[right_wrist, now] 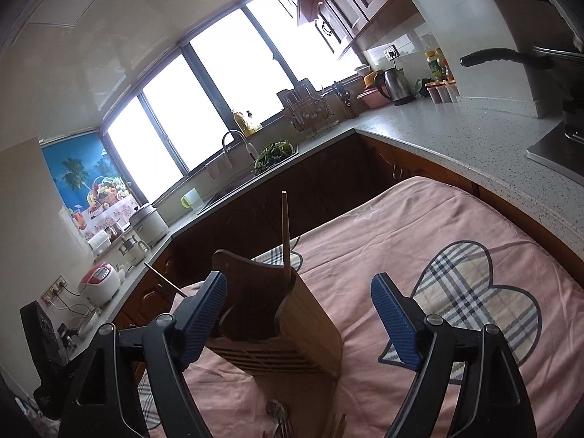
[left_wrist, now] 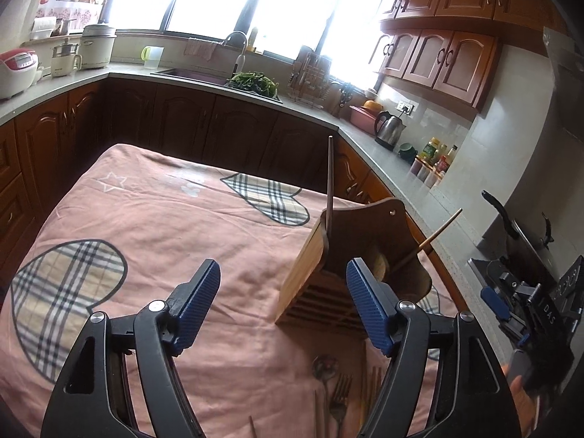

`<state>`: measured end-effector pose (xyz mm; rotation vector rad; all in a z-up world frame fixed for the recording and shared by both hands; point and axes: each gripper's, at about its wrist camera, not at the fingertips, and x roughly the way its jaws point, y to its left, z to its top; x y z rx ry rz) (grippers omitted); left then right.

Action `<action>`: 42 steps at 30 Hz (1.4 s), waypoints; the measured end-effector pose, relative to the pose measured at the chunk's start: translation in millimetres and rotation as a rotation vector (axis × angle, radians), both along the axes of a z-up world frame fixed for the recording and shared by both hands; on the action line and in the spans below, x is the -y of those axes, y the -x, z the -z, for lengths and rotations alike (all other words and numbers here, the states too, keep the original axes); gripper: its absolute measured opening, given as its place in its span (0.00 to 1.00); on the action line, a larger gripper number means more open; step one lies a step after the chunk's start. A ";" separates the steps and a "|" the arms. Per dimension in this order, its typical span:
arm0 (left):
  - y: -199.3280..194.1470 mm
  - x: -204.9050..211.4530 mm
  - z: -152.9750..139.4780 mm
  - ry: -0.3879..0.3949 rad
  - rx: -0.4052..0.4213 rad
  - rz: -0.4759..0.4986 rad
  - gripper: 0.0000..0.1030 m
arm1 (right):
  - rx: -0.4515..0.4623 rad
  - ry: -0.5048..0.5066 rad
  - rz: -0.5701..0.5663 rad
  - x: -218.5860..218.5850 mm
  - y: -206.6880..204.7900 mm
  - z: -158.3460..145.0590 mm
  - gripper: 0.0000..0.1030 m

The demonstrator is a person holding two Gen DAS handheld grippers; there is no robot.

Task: Organize utensils
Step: 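Lower the chopsticks into the holder and open both tools, then move both open tools back down to the remaining utensils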

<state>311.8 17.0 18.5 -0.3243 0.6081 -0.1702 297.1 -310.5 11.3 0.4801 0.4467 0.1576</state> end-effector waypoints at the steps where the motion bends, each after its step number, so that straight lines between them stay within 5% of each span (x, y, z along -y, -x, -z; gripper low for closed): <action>1: 7.3 -2.3 2.4 0.000 -0.008 -0.001 0.71 | -0.008 0.001 -0.008 -1.6 5.6 2.3 0.81; 21: 104.3 -20.3 52.8 -0.031 -0.182 0.006 0.71 | -0.103 0.084 -0.080 -23.8 104.6 29.3 0.81; 39: 109.2 -6.8 76.1 -0.079 -0.263 0.039 0.71 | -0.210 0.159 -0.097 -31.4 113.9 63.5 0.80; 42: 103.0 -1.6 80.9 -0.094 -0.287 0.057 0.71 | -0.220 0.176 -0.103 -35.4 106.2 65.4 0.73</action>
